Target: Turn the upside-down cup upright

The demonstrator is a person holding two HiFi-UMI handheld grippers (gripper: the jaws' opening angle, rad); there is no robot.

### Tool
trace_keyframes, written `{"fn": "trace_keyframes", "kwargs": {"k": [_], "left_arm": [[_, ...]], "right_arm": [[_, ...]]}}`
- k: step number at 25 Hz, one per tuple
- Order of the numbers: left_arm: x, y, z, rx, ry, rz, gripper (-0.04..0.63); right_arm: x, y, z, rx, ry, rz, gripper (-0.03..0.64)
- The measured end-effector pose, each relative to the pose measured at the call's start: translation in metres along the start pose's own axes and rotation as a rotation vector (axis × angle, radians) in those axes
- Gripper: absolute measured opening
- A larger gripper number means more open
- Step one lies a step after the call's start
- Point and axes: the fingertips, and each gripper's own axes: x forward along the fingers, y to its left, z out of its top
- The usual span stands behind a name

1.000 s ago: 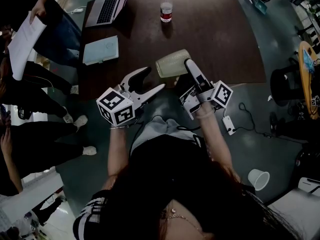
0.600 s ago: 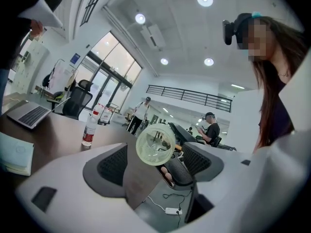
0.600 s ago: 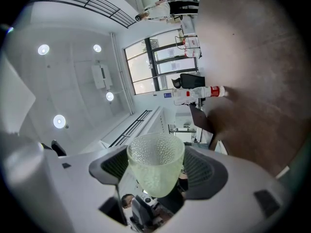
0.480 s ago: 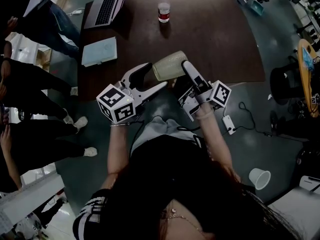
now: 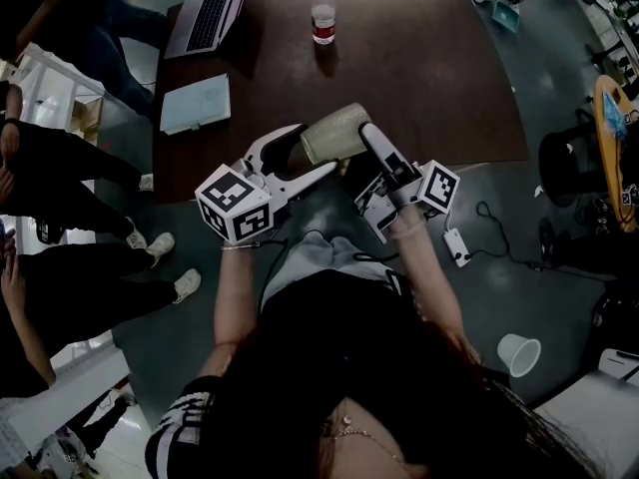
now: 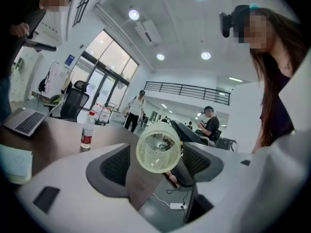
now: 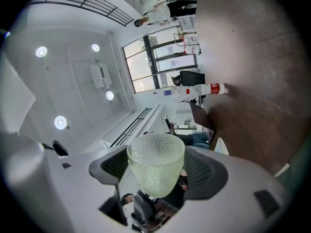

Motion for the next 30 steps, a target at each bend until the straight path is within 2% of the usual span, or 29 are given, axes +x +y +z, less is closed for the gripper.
{"fn": "trace_keyframes", "kwargs": {"k": [5,9,21,27,30], "left_arm": [[0.003,-0.003,0.002,0.008,0.009,-0.003,0.344],[0.004,-0.005,0.002,0.014,0.018,-0.004,0.301],[0.007,-0.003,-0.002,0.027,0.036,0.004,0.295],[0.007,0.002,-0.006,-0.042,0.016,0.011,0.295],[0.005,0.005,-0.01,-0.045,0.027,0.031,0.295]], "right_arm": [[0.0,0.001,-0.001,0.01,0.005,0.001,0.359],[-0.001,0.001,-0.001,0.018,0.005,0.0,0.359],[-0.005,-0.006,0.001,0.05,-0.008,0.027,0.359],[-0.004,-0.009,0.001,0.021,0.009,0.023,0.359],[-0.006,-0.014,0.0,-0.016,0.027,-0.012,0.359]]}}
